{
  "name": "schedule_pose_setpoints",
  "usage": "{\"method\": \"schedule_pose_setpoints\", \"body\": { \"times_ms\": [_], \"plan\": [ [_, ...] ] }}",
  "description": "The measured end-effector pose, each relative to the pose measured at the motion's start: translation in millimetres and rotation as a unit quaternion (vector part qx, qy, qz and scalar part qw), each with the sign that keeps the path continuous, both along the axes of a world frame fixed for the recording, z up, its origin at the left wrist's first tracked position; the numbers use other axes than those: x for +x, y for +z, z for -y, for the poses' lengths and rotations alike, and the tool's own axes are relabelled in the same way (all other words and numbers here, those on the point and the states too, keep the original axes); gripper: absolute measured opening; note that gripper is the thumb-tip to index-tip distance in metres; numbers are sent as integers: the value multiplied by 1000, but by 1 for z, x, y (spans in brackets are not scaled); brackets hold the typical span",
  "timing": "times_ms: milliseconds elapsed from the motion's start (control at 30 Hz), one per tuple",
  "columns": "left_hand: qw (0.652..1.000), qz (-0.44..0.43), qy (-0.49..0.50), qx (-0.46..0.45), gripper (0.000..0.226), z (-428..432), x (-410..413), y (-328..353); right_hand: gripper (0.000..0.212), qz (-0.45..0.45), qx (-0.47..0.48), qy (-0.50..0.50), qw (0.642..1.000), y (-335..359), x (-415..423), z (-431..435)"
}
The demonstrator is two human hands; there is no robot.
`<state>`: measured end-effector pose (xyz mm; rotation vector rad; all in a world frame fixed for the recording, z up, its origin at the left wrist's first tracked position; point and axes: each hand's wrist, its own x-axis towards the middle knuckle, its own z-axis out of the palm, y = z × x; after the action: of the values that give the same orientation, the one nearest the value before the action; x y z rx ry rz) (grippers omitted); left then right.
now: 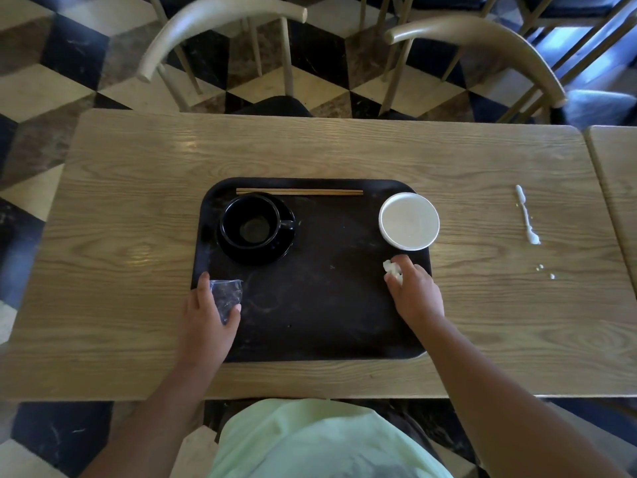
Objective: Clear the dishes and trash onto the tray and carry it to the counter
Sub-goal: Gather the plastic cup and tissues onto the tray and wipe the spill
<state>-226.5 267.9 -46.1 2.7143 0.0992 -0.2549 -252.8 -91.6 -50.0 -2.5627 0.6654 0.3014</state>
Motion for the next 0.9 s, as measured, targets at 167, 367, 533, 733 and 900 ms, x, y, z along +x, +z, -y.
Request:
{"method": "schedule_pose_setpoints", "body": {
  "times_ms": [167, 367, 533, 733, 900],
  "plan": [
    [1000, 2, 6, 9, 88, 1, -2, -2, 72, -2, 12, -10, 1000, 0, -12, -10],
    [1000, -6, 4, 0, 91, 2, -5, -3, 94, 34, 31, -15, 999, 0, -46, -18],
    [1000, -13, -3, 0, 91, 1, -6, -1, 84, 51, 19, -17, 998, 0, -69, -27],
    [999, -30, -3, 18, 92, 2, -9, 1, 64, 39, 1, -4, 999, -1, -85, -35],
    [999, -31, -5, 41, 93, 7, -12, 1, 42, 30, -2, 8, 1000, 2, -89, -36]
  ]
}}
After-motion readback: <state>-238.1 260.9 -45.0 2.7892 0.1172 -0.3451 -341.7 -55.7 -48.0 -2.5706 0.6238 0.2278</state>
